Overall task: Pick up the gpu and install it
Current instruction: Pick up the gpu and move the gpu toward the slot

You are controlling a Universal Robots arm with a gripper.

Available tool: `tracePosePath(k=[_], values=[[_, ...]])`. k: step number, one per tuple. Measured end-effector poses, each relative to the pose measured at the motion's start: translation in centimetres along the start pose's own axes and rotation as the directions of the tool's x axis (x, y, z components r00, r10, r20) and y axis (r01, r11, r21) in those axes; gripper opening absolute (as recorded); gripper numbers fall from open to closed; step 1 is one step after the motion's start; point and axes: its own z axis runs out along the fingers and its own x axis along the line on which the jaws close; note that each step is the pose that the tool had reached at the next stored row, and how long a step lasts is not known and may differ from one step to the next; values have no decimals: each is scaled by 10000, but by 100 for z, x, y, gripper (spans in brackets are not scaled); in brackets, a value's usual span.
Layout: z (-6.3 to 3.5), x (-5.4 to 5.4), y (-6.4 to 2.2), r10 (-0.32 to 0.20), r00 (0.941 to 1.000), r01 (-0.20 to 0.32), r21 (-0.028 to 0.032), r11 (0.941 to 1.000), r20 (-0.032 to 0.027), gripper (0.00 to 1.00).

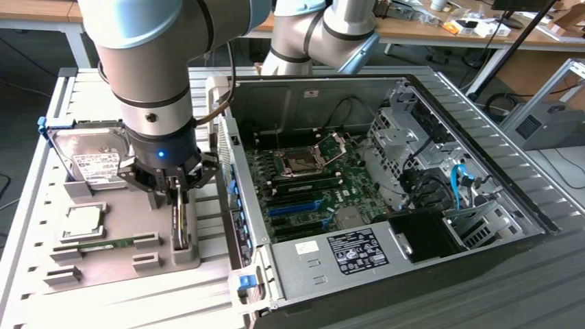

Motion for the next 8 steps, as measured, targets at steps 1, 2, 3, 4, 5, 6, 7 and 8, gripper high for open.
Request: tracePosePath(k=[1,2,3,4,5,6,7,8], values=[[-2,0,0,0,10000,0,-1,10000,0,27],[-5,0,0,0,10000,0,0,10000,0,27],[-9,0,0,0,10000,0,1,10000,-1,27],[-13,0,1,1,10000,-1,0,10000,0,27],[-15,0,1,0,10000,0,-1,10000,0,27],[-19,-1,1,0,10000,0,0,10000,0,27],[-23,0,1,0,10000,0,0,10000,-1,27],[-25,-1,1,0,10000,0,0,10000,0,27]])
